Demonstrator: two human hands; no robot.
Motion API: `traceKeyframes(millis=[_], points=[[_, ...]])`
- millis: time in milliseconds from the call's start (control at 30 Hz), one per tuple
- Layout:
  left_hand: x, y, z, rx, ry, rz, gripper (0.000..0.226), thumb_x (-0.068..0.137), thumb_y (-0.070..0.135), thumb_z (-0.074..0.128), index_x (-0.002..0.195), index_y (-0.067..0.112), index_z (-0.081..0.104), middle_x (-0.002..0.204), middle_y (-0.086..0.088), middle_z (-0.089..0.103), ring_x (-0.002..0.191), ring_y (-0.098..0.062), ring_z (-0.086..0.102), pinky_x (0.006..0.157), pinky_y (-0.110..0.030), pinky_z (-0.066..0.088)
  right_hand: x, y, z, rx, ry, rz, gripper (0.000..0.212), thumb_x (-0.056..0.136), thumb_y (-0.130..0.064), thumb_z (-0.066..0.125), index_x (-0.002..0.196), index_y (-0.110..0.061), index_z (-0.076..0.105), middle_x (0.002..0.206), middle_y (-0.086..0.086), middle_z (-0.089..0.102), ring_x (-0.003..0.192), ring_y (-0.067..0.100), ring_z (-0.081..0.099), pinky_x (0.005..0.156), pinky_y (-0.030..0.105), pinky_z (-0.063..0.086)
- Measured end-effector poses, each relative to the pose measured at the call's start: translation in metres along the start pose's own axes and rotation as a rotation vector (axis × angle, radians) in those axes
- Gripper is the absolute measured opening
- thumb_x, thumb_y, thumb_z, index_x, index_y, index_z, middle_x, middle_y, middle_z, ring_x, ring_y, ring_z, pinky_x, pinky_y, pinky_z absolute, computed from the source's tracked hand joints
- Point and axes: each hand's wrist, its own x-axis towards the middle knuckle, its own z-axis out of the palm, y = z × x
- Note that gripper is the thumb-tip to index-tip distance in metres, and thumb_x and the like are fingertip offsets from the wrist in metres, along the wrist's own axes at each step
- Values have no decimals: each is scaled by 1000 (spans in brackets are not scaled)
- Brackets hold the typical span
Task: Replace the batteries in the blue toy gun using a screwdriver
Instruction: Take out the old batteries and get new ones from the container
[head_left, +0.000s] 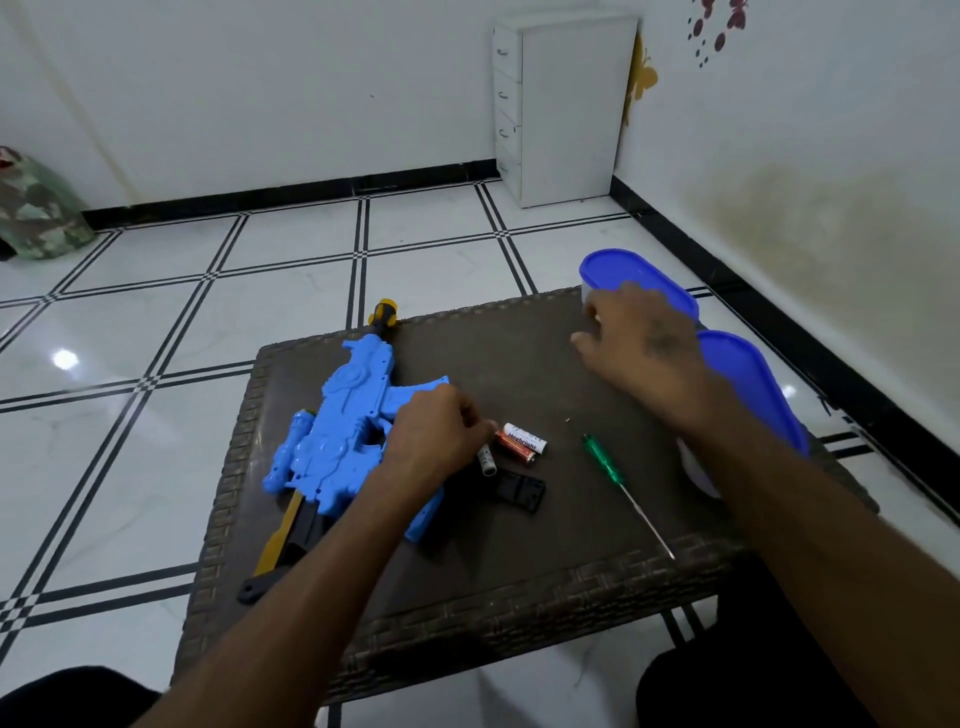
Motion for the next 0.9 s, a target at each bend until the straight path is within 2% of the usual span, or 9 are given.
traceKeyframes(millis=[100, 200, 300, 367, 467, 667, 733, 800, 900], points=[[-2, 3, -3, 36, 26, 27, 25, 87, 42, 66, 87, 17, 71, 80, 1, 69, 79, -15, 65, 69, -32, 54, 45, 13, -5, -84, 19, 67, 53, 94, -39, 56, 139, -14, 44, 140, 20, 45, 127, 37, 44, 101, 47, 39], [-1, 7, -7, 57, 59, 69, 26, 88, 40, 64, 88, 15, 71, 84, -1, 69, 81, -16, 64, 71, -35, 55, 70, 32, -1, -87, -6, 150, 67, 89, -50, 60, 142, -14, 41, 142, 22, 43, 130, 40, 40, 104, 48, 35], [-1, 9, -12, 61, 72, 94, 27, 89, 40, 63, 86, 14, 71, 82, -1, 68, 76, -15, 64, 70, -36, 57, 83, 48, 4, -7, -146, 256, 80, 81, -62, 63, 144, -18, 39, 142, 19, 46, 129, 38, 44, 101, 47, 39], [1, 9, -15, 80, 97, 106, 27, 89, 39, 61, 85, 15, 71, 79, -1, 68, 73, -15, 64, 68, -35, 57, 88, 52, 7, 7, -237, 231, 80, 78, -61, 66, 142, -18, 43, 137, 14, 52, 121, 33, 52, 95, 43, 46], [4, 8, -20, 68, 148, 120, 24, 90, 37, 60, 85, 17, 73, 80, 2, 71, 74, -14, 66, 63, -30, 52, 91, 49, 11, -14, -245, 188, 81, 75, -59, 70, 142, -22, 42, 136, 14, 52, 119, 33, 53, 93, 42, 47], [15, 17, -25, -62, 202, 115, 19, 91, 35, 60, 98, 23, 73, 92, 8, 73, 82, -8, 65, 67, -27, 49, 77, 31, 16, 5, -290, -25, 89, 75, -66, 69, 148, -26, 39, 149, 8, 46, 131, 29, 47, 103, 40, 42], [21, 20, -23, -95, 213, 122, 20, 90, 32, 60, 105, 25, 72, 98, 8, 73, 88, -9, 67, 76, -31, 55, 69, 29, 9, 58, -332, -88, 74, 85, -59, 65, 148, -27, 42, 155, 4, 39, 139, 26, 40, 110, 37, 35], [26, 23, -22, -112, 203, 126, 25, 90, 32, 61, 112, 23, 71, 105, 6, 72, 93, -11, 67, 84, -35, 56, 61, 30, -1, 169, -370, -106, 52, 96, -43, 58, 145, -26, 48, 154, 3, 40, 137, 24, 41, 107, 33, 35], [26, 33, -20, -171, 143, 108, 31, 92, 35, 60, 115, 17, 69, 108, 3, 71, 97, -13, 66, 88, -34, 53, 52, 36, -8, 431, -390, 3, 41, 103, -12, 47, 144, -17, 49, 133, 10, 58, 109, 27, 63, 87, 31, 52]])
